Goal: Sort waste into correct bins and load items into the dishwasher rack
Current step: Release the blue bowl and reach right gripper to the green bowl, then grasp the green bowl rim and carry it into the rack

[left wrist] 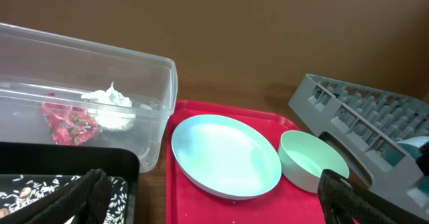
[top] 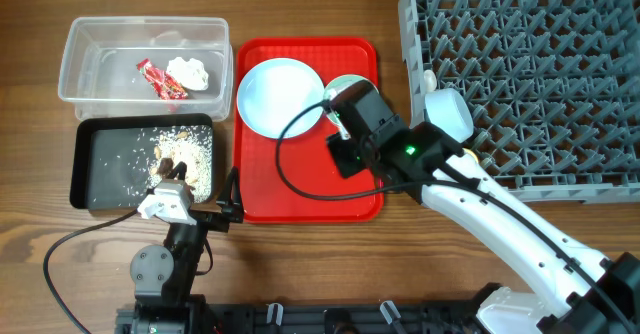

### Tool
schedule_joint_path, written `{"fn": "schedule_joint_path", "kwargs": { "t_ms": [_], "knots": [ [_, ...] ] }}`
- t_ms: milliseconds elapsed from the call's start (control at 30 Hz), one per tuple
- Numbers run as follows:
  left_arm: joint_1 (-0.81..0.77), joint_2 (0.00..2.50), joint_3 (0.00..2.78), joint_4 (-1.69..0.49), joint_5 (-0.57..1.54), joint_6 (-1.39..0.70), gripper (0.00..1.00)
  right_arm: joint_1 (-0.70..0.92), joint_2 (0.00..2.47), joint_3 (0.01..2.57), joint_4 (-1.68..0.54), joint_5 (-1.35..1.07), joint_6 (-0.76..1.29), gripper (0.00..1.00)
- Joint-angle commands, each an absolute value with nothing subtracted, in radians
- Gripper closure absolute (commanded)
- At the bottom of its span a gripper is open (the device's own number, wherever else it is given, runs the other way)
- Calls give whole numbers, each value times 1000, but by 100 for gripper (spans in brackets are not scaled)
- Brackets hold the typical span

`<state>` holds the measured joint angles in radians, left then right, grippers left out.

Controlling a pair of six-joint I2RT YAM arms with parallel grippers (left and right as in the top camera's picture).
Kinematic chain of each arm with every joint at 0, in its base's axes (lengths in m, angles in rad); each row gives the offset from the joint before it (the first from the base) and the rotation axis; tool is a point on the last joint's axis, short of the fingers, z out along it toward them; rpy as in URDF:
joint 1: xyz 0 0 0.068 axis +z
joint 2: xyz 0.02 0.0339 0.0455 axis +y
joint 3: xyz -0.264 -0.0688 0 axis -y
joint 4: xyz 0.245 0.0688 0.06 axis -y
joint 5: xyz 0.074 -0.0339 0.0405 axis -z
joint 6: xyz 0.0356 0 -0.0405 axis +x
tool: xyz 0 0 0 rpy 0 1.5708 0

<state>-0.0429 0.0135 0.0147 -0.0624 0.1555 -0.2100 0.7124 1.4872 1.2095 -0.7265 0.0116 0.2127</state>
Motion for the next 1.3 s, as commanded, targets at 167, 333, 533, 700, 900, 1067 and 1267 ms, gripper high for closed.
{"fn": "schedule_joint_path", "kwargs": {
  "t_ms": [167, 333, 533, 700, 900, 1067, 1267],
  "knots": [
    [-35, 3, 6, -60, 164, -190, 0, 684, 1576, 1217, -752, 142, 825, 61],
    [-35, 3, 6, -60, 164, -190, 0, 605, 1664, 1217, -731, 134, 873, 66],
    [-35, 3, 6, -60, 164, -190, 0, 501, 1754, 1217, -694, 62, 875, 56],
    [-35, 3, 6, -60, 164, -190, 0, 459, 1794, 1217, -621, -9, 898, 54],
    [-35, 3, 6, -60, 164, -190, 0, 459, 1843, 1217, -597, -35, 901, 67],
    [-35, 3, 6, -60, 164, -190, 0, 458, 1886, 1217, -622, -33, 919, 71],
    [-35, 3, 6, -60, 164, -190, 0, 458, 1862, 1219, -630, -20, 881, 96]
  ]
}}
